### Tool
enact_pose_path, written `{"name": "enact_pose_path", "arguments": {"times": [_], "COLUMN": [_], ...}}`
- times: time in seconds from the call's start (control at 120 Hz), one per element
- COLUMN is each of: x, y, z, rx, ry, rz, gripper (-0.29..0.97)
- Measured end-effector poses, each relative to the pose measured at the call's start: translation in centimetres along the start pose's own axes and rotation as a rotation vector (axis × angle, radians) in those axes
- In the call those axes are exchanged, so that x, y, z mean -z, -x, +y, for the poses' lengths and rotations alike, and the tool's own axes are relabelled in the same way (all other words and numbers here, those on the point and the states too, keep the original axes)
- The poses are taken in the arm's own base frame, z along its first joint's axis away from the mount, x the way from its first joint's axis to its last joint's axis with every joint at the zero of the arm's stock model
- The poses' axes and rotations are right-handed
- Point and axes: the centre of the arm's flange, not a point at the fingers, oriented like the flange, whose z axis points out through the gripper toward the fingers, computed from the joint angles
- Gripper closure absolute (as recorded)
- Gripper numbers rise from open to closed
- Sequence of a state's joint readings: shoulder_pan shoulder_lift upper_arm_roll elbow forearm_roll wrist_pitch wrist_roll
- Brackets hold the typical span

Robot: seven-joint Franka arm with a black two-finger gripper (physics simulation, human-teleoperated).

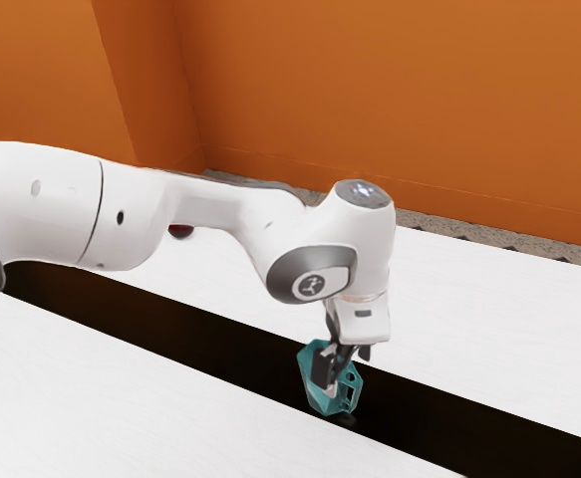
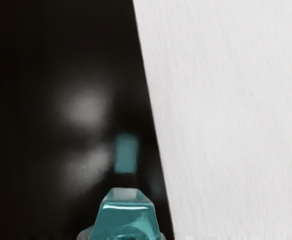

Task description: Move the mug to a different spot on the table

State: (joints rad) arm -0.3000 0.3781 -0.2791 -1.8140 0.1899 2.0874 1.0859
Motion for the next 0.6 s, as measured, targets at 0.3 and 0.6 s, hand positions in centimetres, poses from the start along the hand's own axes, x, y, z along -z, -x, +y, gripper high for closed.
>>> {"name": "enact_pose_path", "arguments": {"times": [0.3,0.6], "x": [-3.0,-6.1], "y": [-1.9,-2.4], "z": [-0.8,-1.0], "rx": [0.010,0.081], "ry": [-0.077,-0.062], "rz": [-0.040,-0.035], "gripper": [0.00,0.00]}}
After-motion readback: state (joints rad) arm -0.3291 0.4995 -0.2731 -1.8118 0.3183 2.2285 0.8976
